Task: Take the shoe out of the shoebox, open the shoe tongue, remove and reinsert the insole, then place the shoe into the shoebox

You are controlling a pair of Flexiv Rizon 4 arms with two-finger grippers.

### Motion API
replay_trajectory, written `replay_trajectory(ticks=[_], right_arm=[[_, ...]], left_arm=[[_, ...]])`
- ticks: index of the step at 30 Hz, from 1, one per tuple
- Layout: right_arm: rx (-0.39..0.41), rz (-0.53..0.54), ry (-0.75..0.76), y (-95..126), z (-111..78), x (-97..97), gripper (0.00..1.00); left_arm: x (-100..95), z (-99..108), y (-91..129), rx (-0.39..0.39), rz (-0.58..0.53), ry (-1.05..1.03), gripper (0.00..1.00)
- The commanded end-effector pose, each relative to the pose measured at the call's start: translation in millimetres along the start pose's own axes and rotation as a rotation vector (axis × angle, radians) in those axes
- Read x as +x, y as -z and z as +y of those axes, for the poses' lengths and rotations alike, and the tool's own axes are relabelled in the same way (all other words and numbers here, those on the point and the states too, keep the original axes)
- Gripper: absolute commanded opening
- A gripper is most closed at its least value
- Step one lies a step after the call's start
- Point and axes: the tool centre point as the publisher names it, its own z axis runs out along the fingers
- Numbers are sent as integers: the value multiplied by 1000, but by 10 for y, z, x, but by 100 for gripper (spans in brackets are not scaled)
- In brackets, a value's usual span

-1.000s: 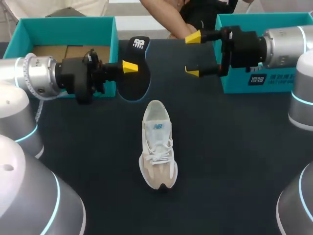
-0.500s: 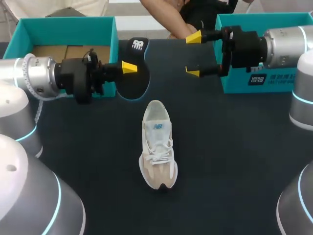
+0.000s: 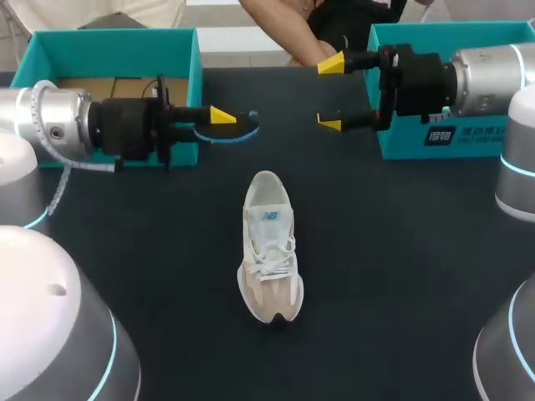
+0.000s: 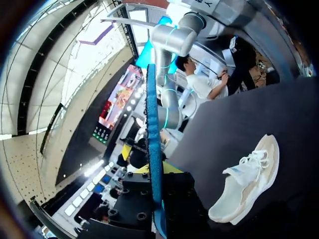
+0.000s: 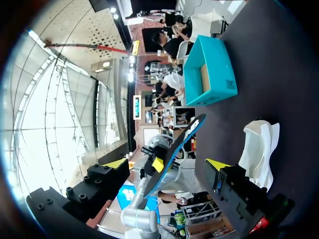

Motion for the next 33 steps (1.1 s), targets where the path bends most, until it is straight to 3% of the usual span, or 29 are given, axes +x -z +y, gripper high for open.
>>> replay_trajectory(ticks=[1, 18, 22, 23, 29, 33], right_arm=[[-2, -1, 0, -16, -5, -3, 100], [-2, -1, 0, -16, -5, -3, 100], [-2, -1, 0, -16, -5, -3, 100], [-2, -1, 0, -16, -5, -3, 100], [-2, -1, 0, -16, -5, -3, 100], [-2, -1, 0, -16, -5, -3, 100]], left_arm=[[-39, -43, 78, 80, 124, 879, 0], [-39, -43, 78, 80, 124, 879, 0], [-68, -54, 89, 62, 179, 1330, 0], [-85, -75, 103, 17, 204, 1470, 0], [-171, -162, 173, -48, 354, 1867, 0], [-194, -94, 185, 90, 379, 2110, 0]])
